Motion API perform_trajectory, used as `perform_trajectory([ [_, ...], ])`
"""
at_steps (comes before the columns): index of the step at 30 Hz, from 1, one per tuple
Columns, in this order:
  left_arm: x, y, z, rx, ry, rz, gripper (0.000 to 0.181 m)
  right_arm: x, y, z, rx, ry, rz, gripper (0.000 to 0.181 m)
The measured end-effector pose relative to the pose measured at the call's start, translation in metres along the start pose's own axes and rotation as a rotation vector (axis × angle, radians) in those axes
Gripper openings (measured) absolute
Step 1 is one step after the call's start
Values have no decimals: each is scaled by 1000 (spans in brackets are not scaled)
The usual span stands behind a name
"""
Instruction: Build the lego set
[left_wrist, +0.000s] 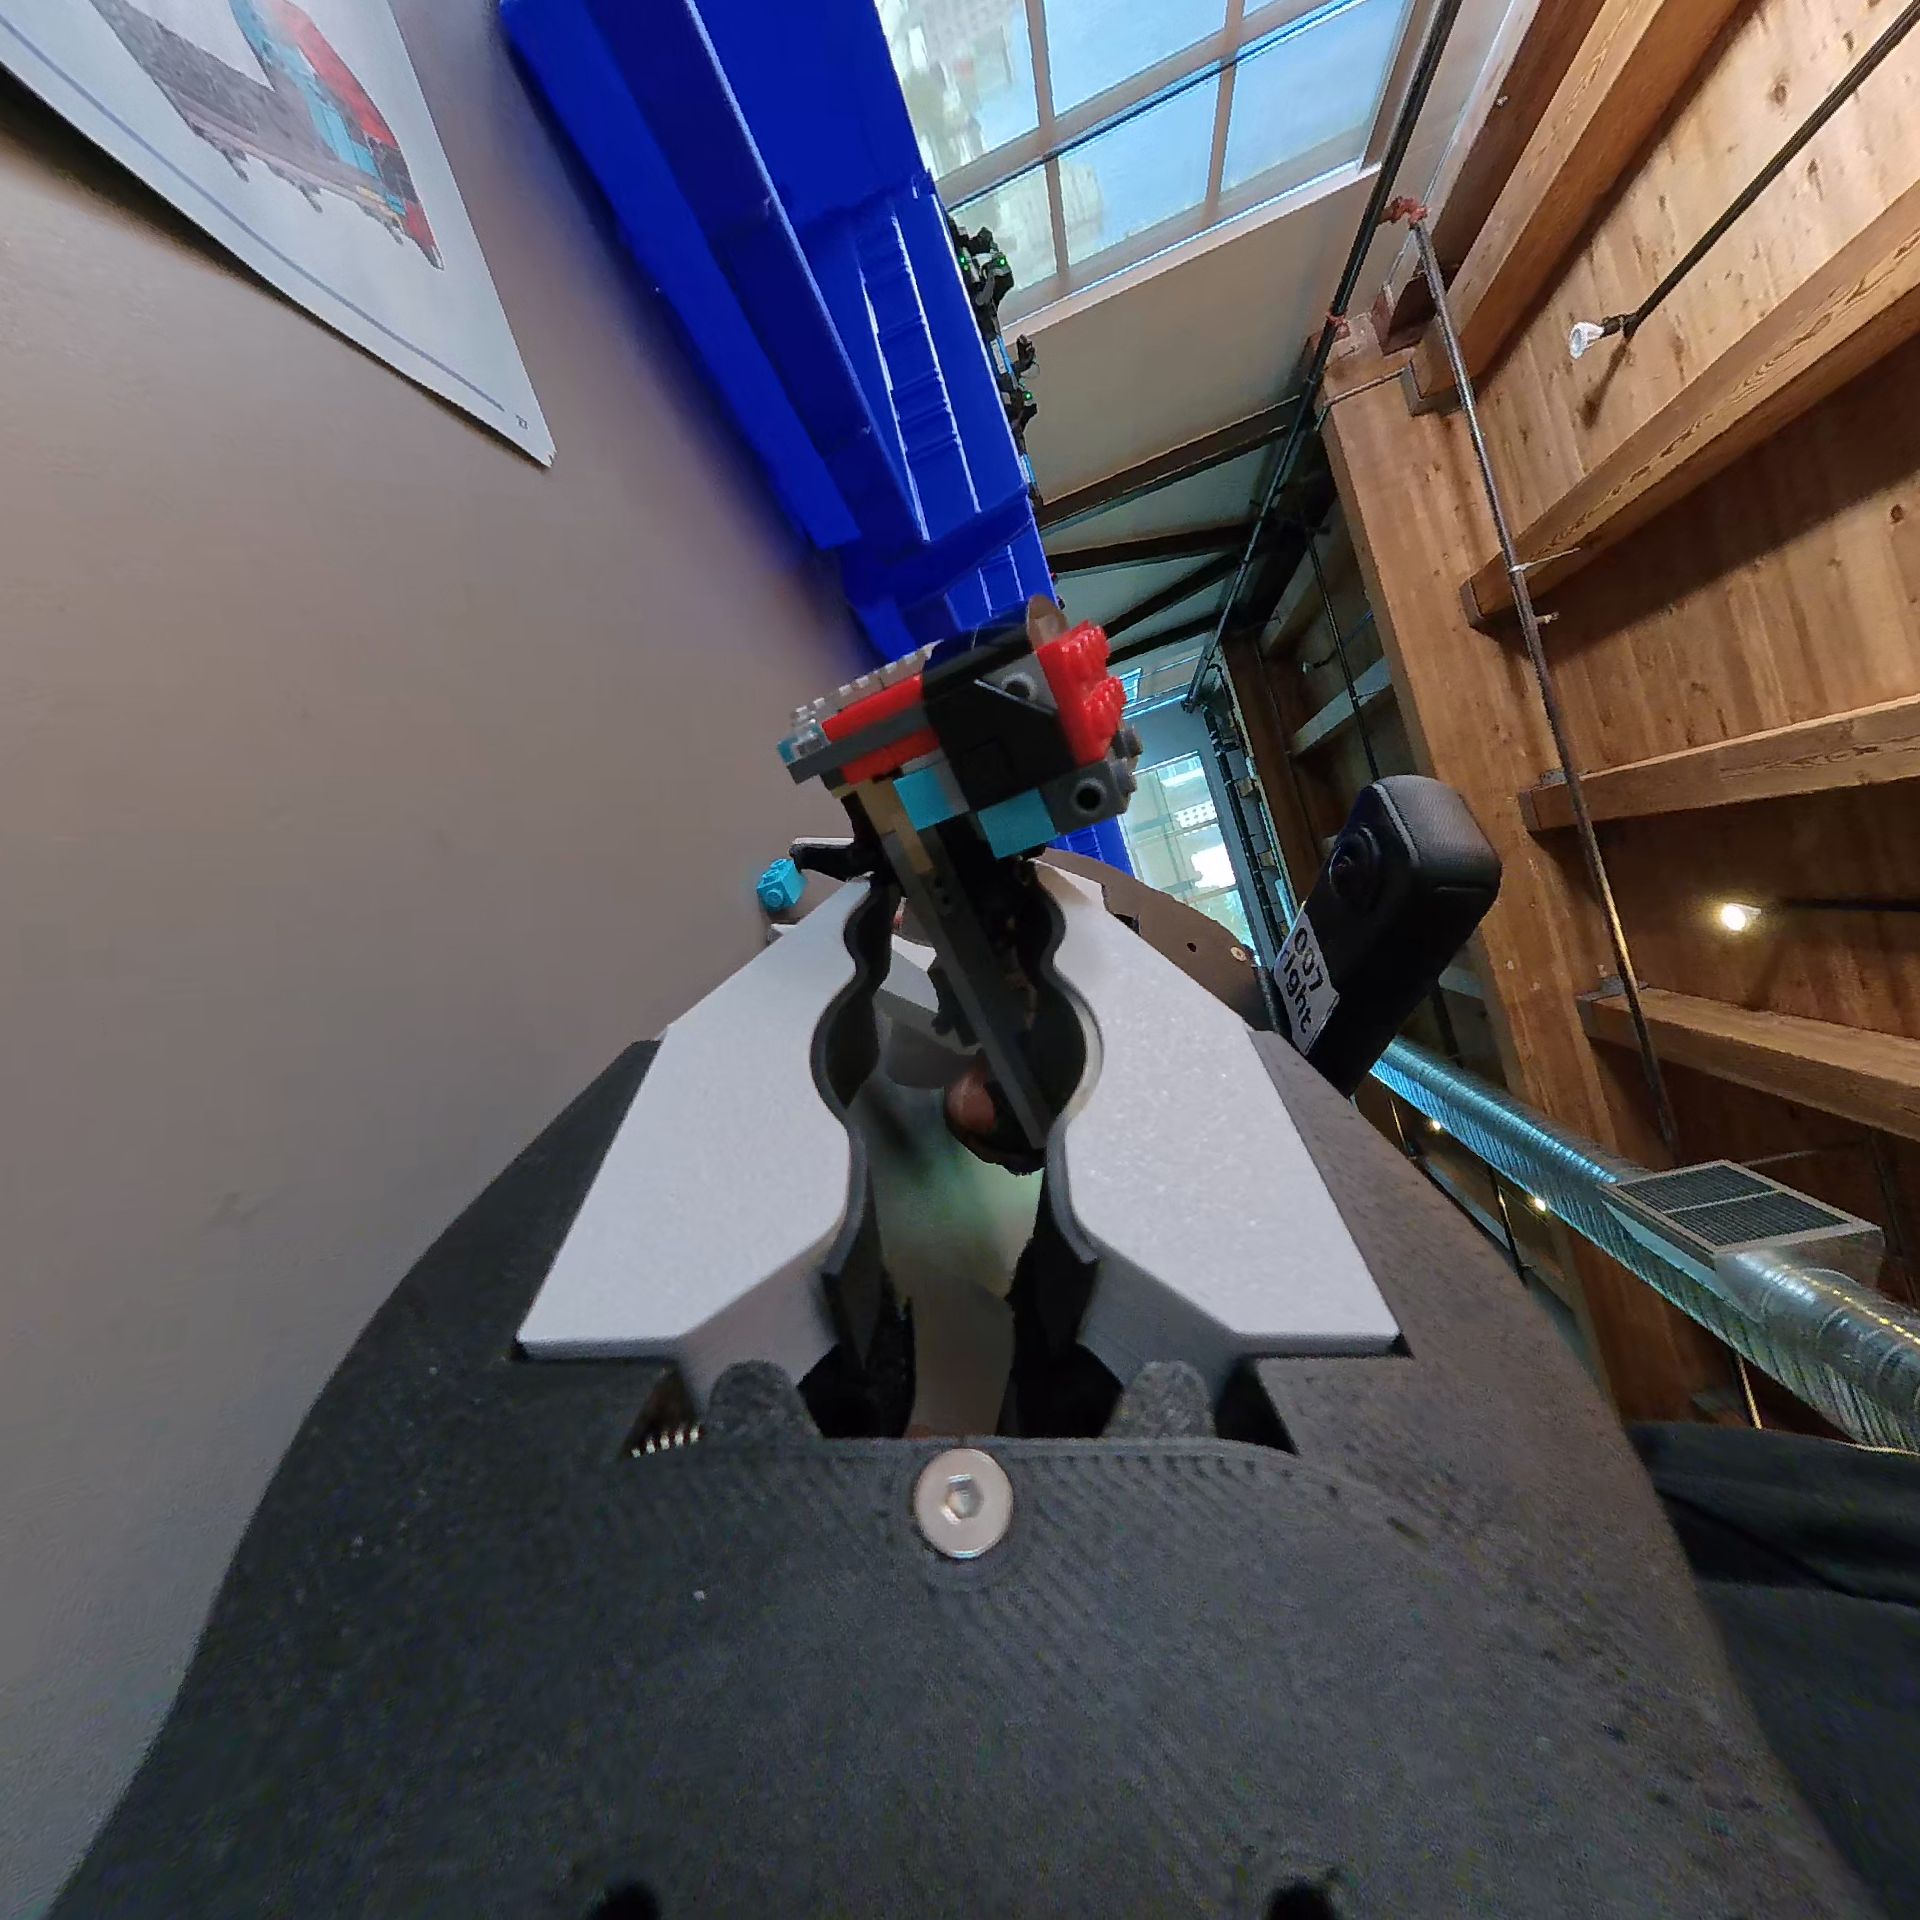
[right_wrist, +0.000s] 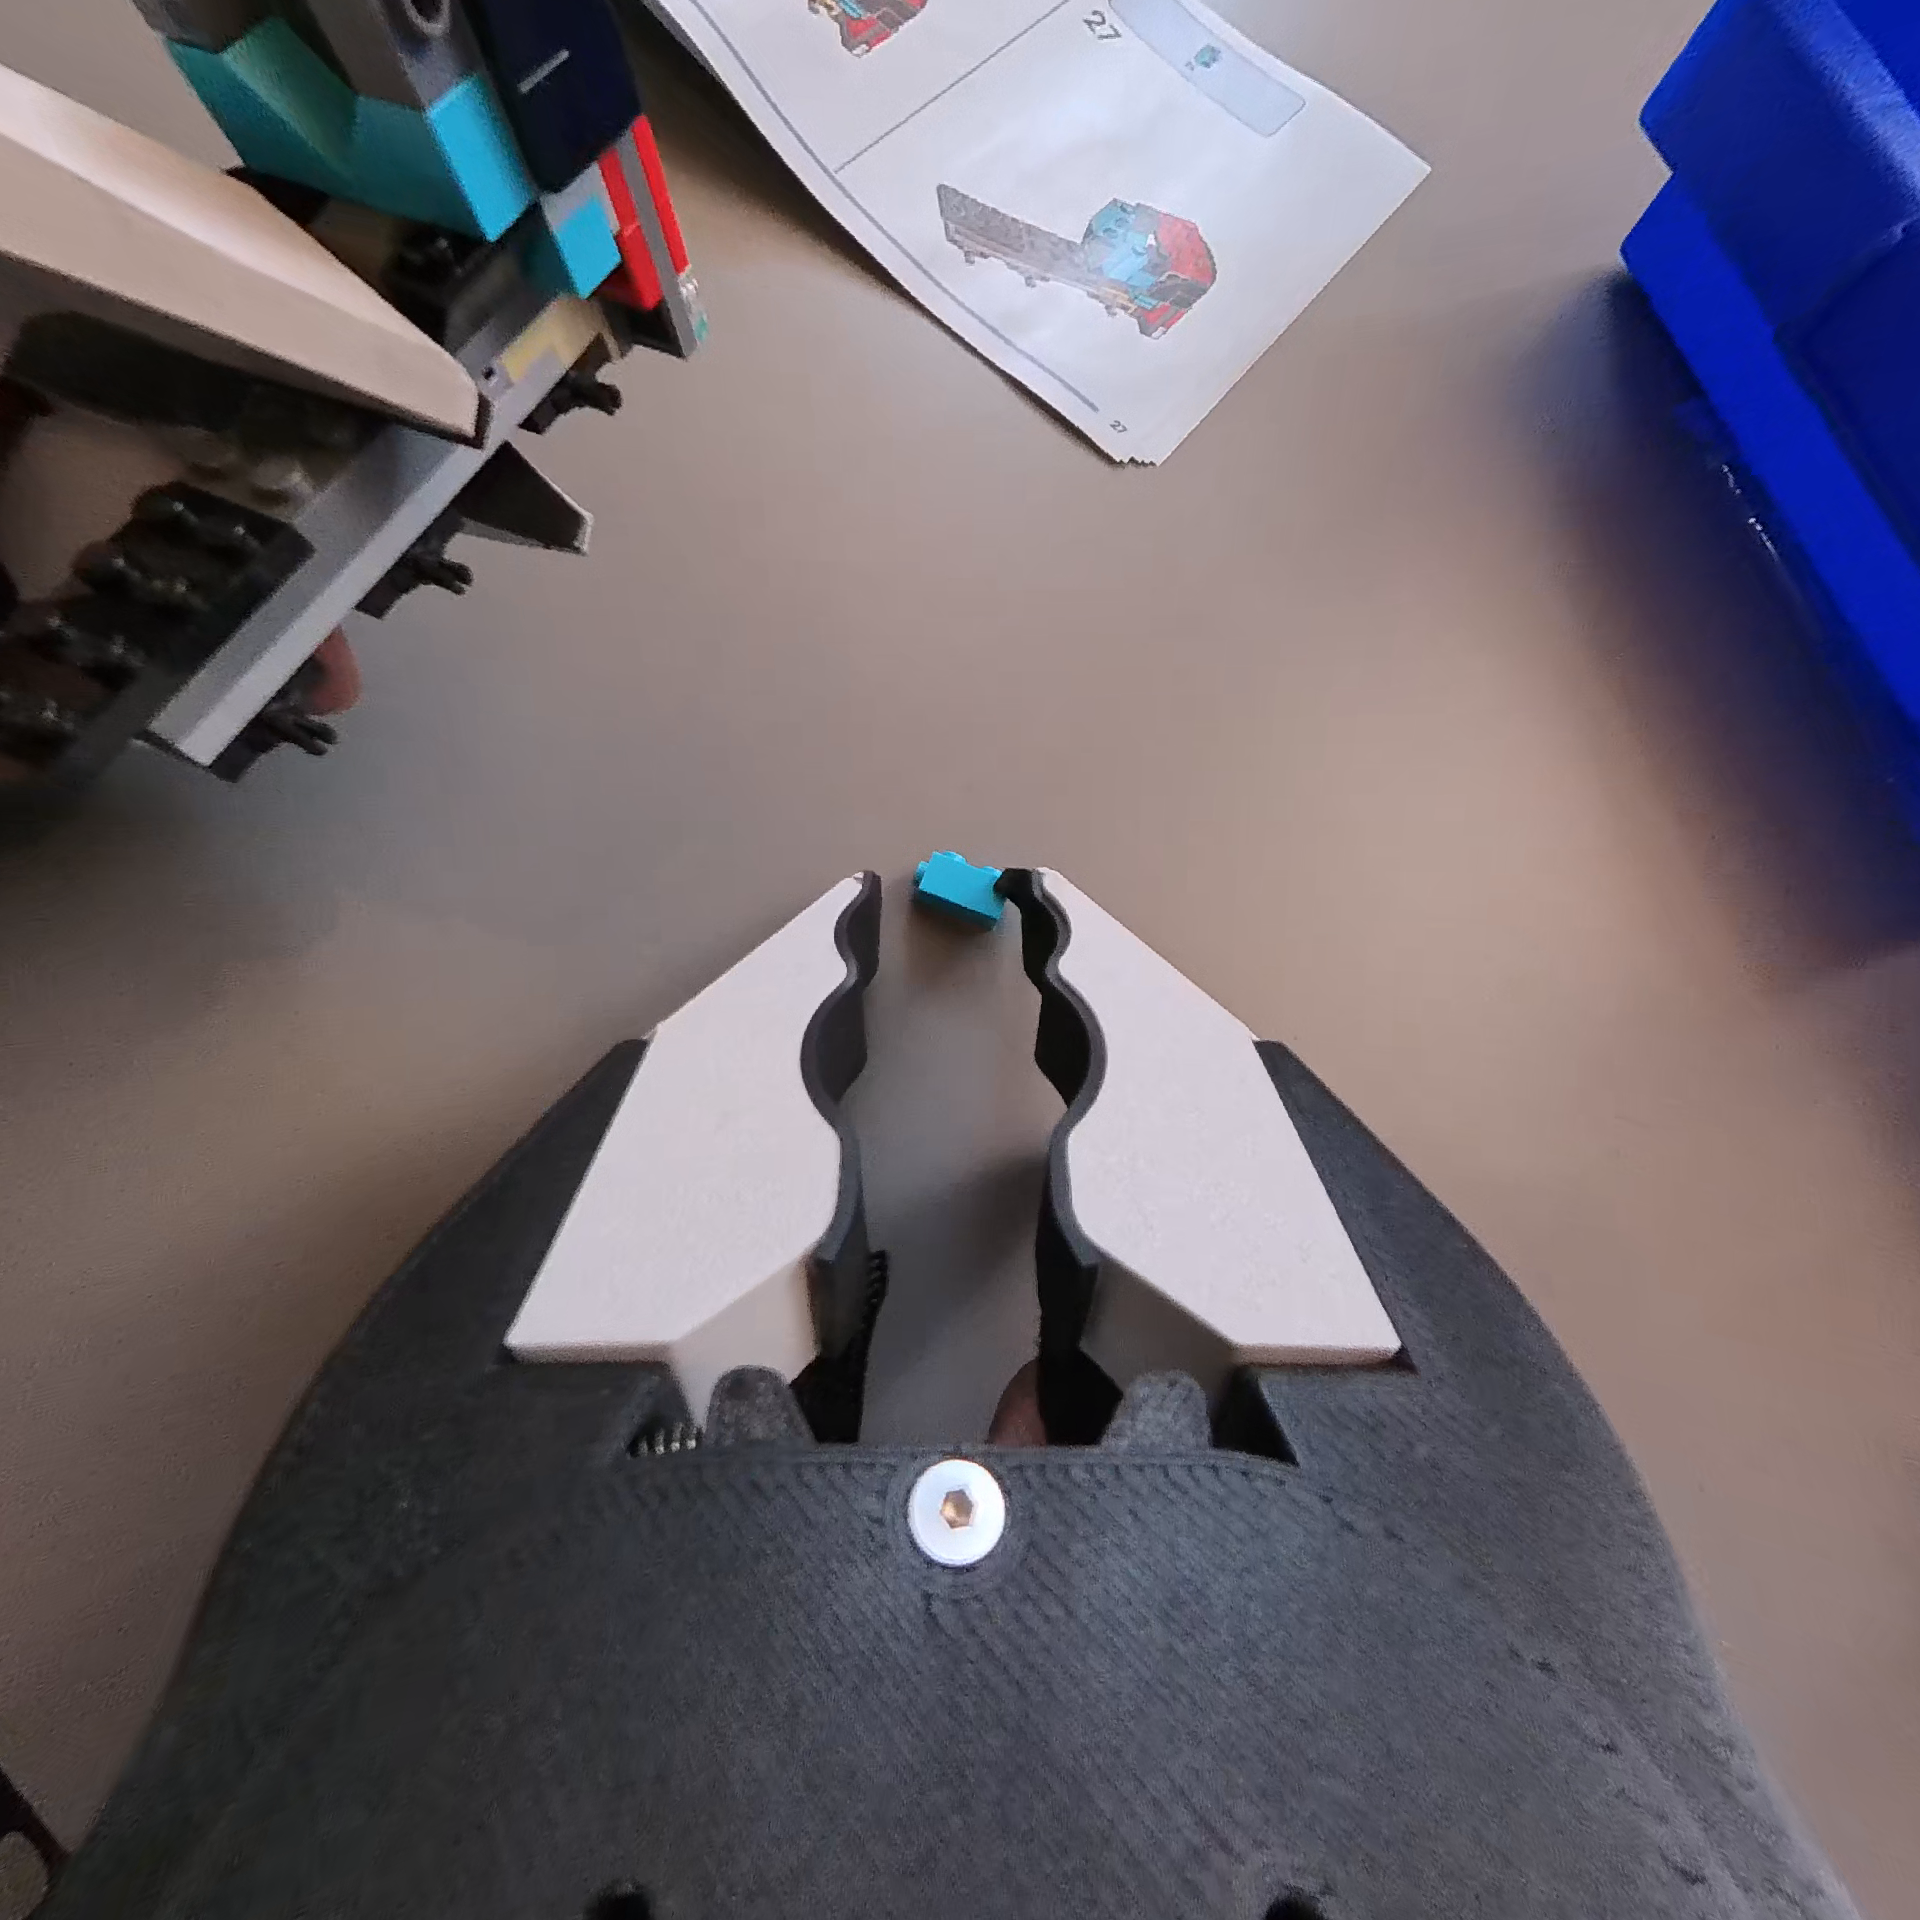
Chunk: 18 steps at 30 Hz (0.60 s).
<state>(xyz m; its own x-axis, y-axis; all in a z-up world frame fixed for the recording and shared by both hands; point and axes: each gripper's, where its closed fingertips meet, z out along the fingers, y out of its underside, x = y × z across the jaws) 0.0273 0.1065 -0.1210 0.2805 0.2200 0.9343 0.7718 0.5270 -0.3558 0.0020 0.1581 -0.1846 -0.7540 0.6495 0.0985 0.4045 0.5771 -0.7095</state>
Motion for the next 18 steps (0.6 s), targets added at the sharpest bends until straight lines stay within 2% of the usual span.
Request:
perform_trajectory([
  [18, 0, 0, 0, 1, 2, 0, 24, 6, 1, 2, 7, 17, 11, 28],
])
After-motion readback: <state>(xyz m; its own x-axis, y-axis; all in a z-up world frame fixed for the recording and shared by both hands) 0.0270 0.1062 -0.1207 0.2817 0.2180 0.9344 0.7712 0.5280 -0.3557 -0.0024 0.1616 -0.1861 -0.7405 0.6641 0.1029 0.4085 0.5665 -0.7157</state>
